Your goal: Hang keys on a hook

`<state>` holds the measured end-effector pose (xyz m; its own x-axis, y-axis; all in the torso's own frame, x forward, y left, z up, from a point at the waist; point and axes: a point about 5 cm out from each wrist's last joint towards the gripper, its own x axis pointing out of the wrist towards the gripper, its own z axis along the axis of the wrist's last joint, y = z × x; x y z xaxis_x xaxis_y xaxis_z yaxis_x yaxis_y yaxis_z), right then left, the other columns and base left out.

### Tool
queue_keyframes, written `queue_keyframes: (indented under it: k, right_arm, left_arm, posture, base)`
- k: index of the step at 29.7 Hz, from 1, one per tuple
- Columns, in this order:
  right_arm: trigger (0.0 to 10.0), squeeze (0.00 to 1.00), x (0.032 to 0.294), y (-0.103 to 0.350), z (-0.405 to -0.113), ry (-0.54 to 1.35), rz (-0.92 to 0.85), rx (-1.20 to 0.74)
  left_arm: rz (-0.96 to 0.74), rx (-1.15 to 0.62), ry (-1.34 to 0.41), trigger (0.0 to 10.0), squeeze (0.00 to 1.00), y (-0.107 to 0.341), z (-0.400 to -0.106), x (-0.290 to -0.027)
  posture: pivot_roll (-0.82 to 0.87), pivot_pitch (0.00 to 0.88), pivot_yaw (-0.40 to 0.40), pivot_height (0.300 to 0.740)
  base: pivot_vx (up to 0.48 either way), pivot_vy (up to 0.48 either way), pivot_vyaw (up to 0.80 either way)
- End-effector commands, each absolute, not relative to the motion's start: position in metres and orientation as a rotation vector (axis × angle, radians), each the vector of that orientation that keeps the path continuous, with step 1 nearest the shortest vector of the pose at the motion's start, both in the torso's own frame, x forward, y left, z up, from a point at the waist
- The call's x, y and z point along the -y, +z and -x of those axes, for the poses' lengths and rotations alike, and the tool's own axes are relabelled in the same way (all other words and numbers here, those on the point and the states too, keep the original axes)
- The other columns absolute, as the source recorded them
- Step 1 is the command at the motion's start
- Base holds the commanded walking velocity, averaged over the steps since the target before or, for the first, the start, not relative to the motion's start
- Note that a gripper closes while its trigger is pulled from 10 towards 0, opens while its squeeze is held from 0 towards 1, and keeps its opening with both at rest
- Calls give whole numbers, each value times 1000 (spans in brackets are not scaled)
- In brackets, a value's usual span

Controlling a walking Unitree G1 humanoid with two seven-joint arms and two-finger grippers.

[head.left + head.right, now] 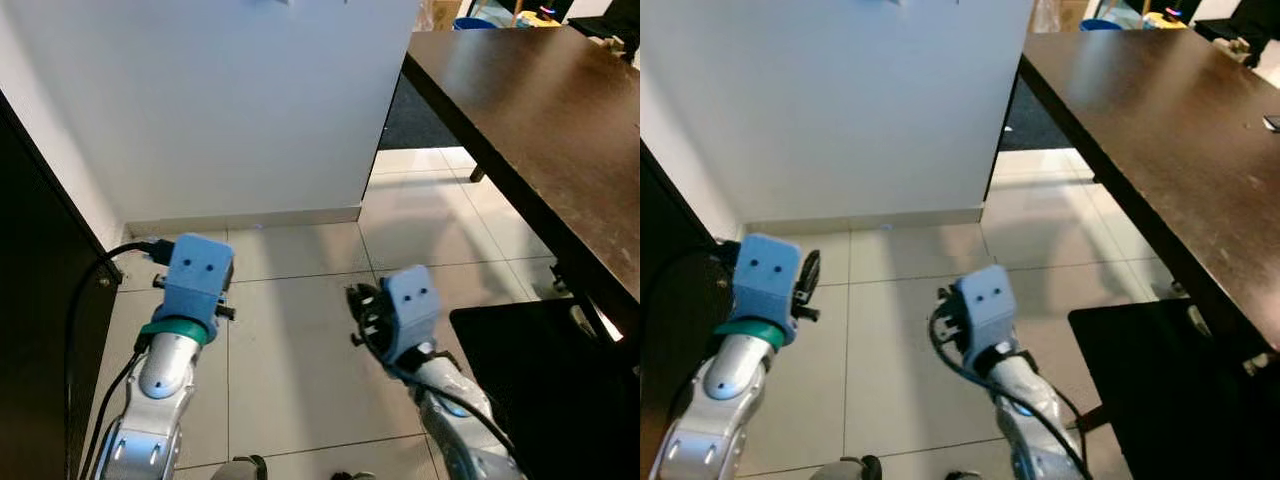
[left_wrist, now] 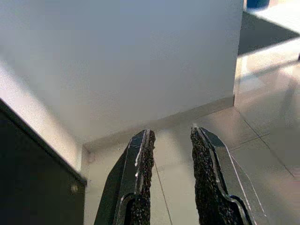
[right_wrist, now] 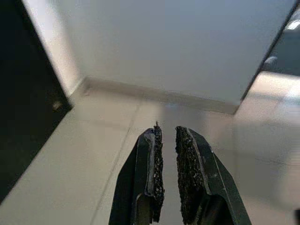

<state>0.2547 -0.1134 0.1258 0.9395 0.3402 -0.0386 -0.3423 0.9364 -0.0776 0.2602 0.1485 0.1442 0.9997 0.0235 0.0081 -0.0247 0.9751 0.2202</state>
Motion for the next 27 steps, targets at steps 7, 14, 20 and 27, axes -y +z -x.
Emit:
queue_keyframes:
  k: [7,14,20,27]
  right_arm:
    - [10000,0,116,142,-250,320,154,86]
    - [10000,0,121,148,-249,303,157,99]
    - [10000,0,129,138,-244,288,136,31]
    - [10000,0,127,142,-247,291,138,68]
  left_arm:
    - [-218,-42,50,10000,0,135,-251,-147]
    - [-127,-46,149,10000,0,139,-252,-163]
    - [-123,-8,244,10000,0,146,-251,-175]
    - [-168,37,235,10000,0,152,-251,-173]
  posture:
    - [51,57,39,740]
    - [50,54,45,740]
    - [46,52,39,740]
    - [57,52,35,740]
  base:
    - [0,0,0]
    - [0,0,0]
    - [0,0,0]
    - [0,0,0]
